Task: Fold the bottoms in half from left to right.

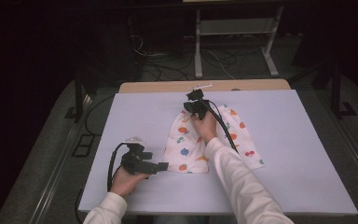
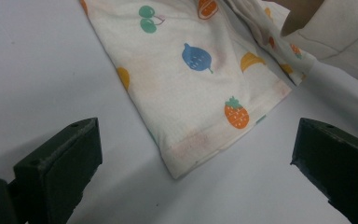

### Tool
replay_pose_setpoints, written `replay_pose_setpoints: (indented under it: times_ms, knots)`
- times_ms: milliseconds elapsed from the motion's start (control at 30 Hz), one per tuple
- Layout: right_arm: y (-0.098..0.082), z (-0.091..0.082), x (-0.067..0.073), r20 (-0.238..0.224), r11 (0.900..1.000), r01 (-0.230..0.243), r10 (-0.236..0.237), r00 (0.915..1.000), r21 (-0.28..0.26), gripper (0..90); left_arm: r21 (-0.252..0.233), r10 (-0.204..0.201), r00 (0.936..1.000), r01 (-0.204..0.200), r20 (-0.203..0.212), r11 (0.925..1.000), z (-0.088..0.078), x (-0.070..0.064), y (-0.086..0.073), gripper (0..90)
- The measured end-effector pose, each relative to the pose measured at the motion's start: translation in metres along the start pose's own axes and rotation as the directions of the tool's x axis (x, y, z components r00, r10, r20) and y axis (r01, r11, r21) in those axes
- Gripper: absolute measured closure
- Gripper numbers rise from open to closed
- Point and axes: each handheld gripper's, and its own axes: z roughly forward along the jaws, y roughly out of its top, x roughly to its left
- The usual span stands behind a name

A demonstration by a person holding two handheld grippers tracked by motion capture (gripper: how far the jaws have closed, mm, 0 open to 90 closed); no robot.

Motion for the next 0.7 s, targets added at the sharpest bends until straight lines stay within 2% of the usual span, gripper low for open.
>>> replay_pose_setpoints:
  times_ms: [200,433,567,700]
  knots:
    - [-0.0009,0.0007,0.0001,0.001,1.0,0.002,-0.002,1.0,0.006,86.0,0.023,0.012,0.9999,-0.012,0.001,0.9997,0.0021,-0.0014,-0.002,4.4]
    - [-0.0016,0.0001,-0.0006,-0.001,1.0,-0.011,0.011,0.9999,0.001,86.0,0.056,-0.017,0.9998,0.016,0.009,0.9983,0.0062,0.001,-0.0044,18.1]
    - [-0.0022,0.0006,-0.0002,0.002,1.0,-0.009,0.009,1.0,-0.002,86.0,0.059,-0.018,0.9997,0.017,0.018,0.9981,0.0066,0.0011,-0.0048,26.6]
    - [-0.0023,0.0007,0.0002,0.002,1.0,-0.007,0.007,1.0,-0.003,86.0,0.056,-0.021,0.9997,0.021,0.014,0.9982,0.0069,0.0024,-0.0044,31.4]
